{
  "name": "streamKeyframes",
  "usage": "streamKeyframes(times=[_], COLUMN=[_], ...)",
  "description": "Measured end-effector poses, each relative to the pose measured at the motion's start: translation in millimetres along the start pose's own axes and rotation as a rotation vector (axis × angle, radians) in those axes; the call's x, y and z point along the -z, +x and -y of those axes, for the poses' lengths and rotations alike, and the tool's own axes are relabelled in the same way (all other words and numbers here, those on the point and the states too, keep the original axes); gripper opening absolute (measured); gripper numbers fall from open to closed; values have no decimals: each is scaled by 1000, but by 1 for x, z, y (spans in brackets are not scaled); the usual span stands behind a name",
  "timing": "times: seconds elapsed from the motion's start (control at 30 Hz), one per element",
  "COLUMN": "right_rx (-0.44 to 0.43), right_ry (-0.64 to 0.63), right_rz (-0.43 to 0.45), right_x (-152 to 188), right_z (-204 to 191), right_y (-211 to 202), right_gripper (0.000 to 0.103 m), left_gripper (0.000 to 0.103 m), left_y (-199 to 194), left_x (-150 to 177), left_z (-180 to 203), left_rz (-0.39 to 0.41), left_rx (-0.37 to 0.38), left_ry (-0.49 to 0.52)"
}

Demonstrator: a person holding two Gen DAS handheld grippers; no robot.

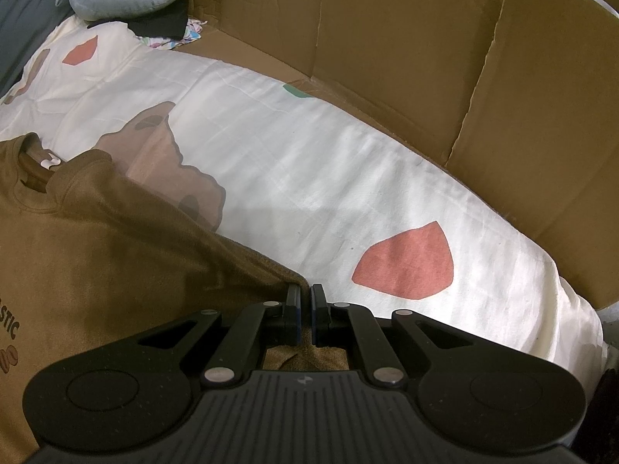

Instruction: Fold clothes

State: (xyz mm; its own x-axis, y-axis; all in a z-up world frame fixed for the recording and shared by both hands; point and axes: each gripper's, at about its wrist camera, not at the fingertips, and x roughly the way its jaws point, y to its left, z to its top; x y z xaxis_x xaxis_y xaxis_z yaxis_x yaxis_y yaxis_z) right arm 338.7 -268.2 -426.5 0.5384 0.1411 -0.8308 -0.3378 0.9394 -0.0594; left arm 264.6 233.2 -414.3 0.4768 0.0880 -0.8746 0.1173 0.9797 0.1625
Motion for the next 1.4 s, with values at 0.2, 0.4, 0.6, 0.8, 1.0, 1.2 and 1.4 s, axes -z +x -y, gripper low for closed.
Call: streamKeyframes(times=[0.2, 0.4, 0.6, 0.8, 1.0, 1.2, 1.4], right_rx=[-2, -1, 6, 21, 44, 39, 33], right_ry=[1, 2, 9, 9, 2, 2, 0], right_rz=[-1, -2, 16, 46, 67, 41, 31], right_x=[0, 1, 0, -4, -7, -4, -4], right_z=[0, 0, 0, 2, -2, -3, -3], right_y=[-1, 0, -4, -11, -17, -13, -10], right_gripper=[2, 2, 2, 3, 3, 3, 3], left_gripper=[26, 25, 8, 6, 5, 8, 14], left_y=[7, 11, 1, -19, -16, 1, 6], left_x=[0, -2, -2, -4, -7, -2, -2], left_z=[-4, -7, -2, -5, -10, -11, -10], left_rz=[-20, -29, -9, 77, 85, 26, -5], left_rx=[49, 80, 20, -94, -156, -117, -104], left_ry=[16, 54, 94, 123, 117, 100, 109])
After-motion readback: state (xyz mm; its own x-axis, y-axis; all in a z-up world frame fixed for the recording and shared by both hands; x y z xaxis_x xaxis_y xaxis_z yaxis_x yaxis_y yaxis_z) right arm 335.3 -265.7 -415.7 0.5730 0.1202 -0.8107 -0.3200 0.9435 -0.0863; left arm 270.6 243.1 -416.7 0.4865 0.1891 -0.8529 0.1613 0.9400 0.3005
